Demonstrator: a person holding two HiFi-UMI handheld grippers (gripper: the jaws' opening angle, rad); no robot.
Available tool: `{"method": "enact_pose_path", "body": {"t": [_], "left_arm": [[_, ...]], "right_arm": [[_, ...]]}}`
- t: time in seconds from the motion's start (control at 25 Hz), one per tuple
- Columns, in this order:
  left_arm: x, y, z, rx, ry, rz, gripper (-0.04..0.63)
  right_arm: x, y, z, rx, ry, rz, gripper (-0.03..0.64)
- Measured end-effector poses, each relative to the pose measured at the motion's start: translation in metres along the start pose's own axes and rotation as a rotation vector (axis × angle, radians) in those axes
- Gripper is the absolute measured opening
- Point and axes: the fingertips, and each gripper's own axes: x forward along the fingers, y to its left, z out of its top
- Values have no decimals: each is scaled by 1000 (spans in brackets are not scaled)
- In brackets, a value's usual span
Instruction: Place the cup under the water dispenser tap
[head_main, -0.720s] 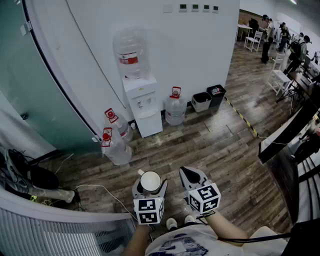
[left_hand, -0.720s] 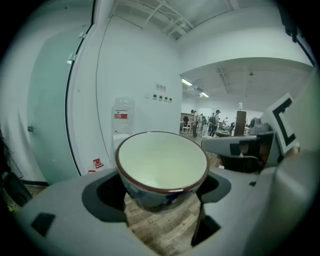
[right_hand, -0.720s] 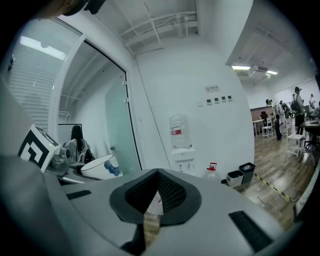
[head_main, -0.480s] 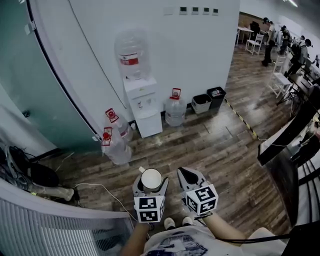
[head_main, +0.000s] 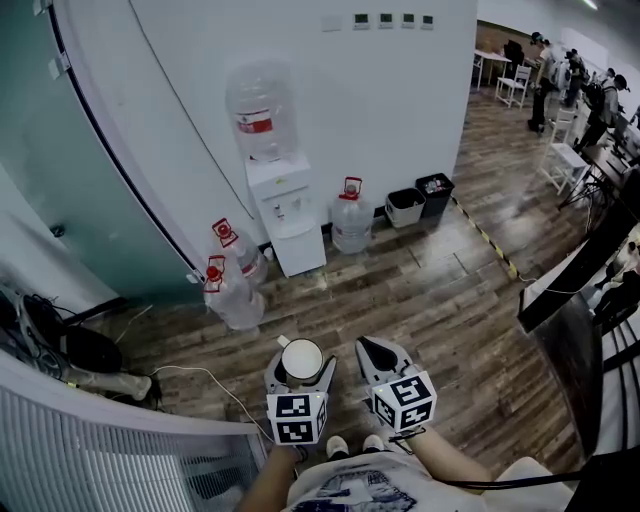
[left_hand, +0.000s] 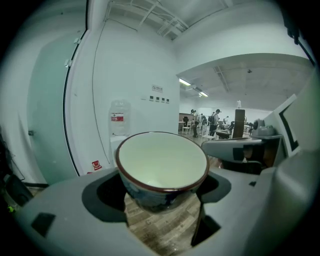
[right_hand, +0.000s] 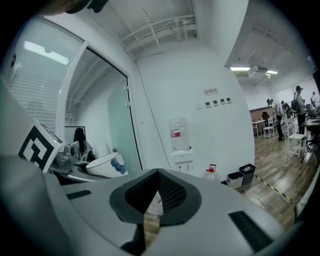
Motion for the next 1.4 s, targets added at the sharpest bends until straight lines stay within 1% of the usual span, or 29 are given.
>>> {"method": "enact_pose_path", "body": {"t": [0.2,0.4,0.56,0.72,1.04,1.4], "left_arm": [[8,-10,0,-10,13,12,433],[16,-24,4,-21,2,19,433],[26,-29,8,-26,-3,23,433],[41,-25,13,-24,-9,27,433],[95,11,25,-32,4,22,433],[184,88,64,-34,18,-2,433]], "right_arm": [[-7,-16,5,12,-17,17,21],[-14,-35,10,-1,-27,25,21],[-12,-46,11,0,-26,32,21],[2,-55,13,1,-27,38,21],[61,-78,12,15,0,29,21],[176,-105,34,23,19,6,21]]}}
